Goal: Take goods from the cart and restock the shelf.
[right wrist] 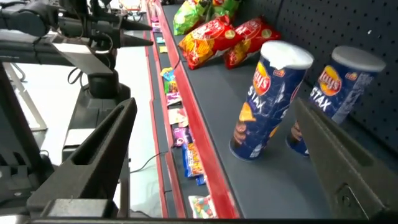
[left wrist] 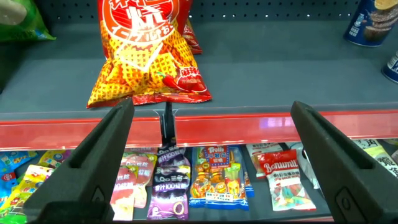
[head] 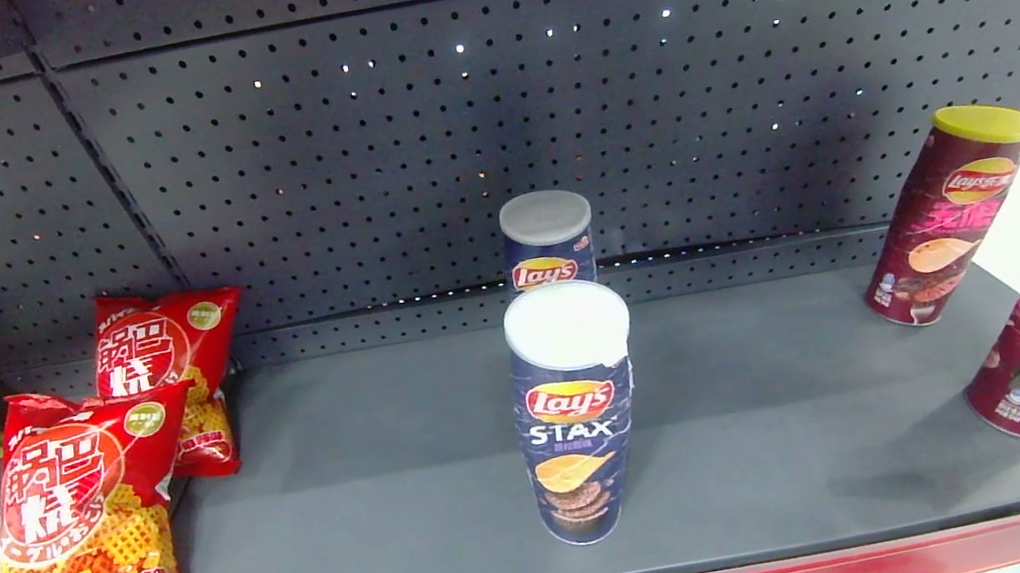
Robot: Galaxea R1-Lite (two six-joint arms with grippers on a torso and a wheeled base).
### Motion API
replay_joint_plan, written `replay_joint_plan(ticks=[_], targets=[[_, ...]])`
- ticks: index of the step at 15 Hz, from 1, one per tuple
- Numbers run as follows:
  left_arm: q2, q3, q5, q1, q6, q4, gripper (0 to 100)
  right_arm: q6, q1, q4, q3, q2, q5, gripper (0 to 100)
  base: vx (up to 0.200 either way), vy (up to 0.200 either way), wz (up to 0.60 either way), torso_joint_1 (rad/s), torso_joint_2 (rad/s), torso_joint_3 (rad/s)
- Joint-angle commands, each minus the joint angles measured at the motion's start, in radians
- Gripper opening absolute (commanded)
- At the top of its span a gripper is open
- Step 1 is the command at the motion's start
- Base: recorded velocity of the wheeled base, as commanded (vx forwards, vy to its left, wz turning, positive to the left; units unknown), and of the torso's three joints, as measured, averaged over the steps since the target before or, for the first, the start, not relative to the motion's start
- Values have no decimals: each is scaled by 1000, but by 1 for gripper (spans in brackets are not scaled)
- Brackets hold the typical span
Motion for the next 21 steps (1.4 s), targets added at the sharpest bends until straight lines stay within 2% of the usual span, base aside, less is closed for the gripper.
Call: replay_joint_plan(ticks=[1,5,10,17,21], targets=[[1,0,0,1,-2,0,100,0,-9,-1,42,-40,-1,100,0,0,0,0,0,0],[3,0,0,1,-2,0,100,0,-39,6,117,-124,1,100,0,0,0,0,0,0],[1,0,0,1,0,0,100,-10,-84,151,122,-219,4,100,0,0,0,0,0,0],[1,0,0,1,0,0,100,-8,-131,187,122,-256,2,100,0,0,0,0,0,0],[1,0,0,1,0,0,100,-13,-122,227,104,-245,8,100,0,0,0,0,0,0]])
